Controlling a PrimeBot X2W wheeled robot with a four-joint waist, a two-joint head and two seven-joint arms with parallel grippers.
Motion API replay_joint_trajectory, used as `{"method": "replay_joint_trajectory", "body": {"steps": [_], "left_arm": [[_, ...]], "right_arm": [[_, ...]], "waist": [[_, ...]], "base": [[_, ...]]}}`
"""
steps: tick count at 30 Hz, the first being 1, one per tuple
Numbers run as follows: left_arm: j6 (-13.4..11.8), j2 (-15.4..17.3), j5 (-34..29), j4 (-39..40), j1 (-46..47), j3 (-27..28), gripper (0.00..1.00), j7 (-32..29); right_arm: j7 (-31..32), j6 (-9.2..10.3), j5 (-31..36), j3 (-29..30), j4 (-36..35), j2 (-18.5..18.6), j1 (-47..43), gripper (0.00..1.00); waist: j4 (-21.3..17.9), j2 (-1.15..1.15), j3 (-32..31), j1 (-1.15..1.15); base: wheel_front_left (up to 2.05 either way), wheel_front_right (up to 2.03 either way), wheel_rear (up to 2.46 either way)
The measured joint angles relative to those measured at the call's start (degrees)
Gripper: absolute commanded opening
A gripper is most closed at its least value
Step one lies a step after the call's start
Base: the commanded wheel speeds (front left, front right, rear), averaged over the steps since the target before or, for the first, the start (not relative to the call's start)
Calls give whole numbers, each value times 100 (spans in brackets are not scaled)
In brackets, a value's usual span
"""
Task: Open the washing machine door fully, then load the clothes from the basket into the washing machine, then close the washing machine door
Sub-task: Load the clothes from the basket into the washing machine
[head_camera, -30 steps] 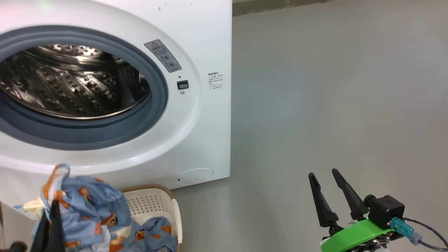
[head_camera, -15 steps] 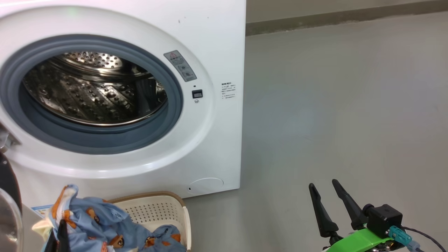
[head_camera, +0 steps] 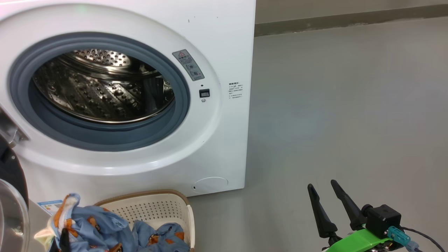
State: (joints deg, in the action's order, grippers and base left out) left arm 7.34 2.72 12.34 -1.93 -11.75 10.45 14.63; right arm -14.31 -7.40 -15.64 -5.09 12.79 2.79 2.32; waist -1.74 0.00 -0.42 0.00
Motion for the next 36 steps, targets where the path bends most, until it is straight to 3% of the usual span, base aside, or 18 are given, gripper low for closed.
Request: {"method": "replay_joint_trajectory", "body": {"steps": [13,36], "left_arm": [[0,73,241,12,591,-189,0,0],[0,1443,868,-225,3176,-183,0,1]], "right_arm": [[0,0,-1,-29,-91,0,15,100],[0,0,-237,-264,-601,1,658,100]], "waist": [[-142,0,460,0],[-717,0,2369,2]], "base": [[0,0,0],[0,0,0]]}}
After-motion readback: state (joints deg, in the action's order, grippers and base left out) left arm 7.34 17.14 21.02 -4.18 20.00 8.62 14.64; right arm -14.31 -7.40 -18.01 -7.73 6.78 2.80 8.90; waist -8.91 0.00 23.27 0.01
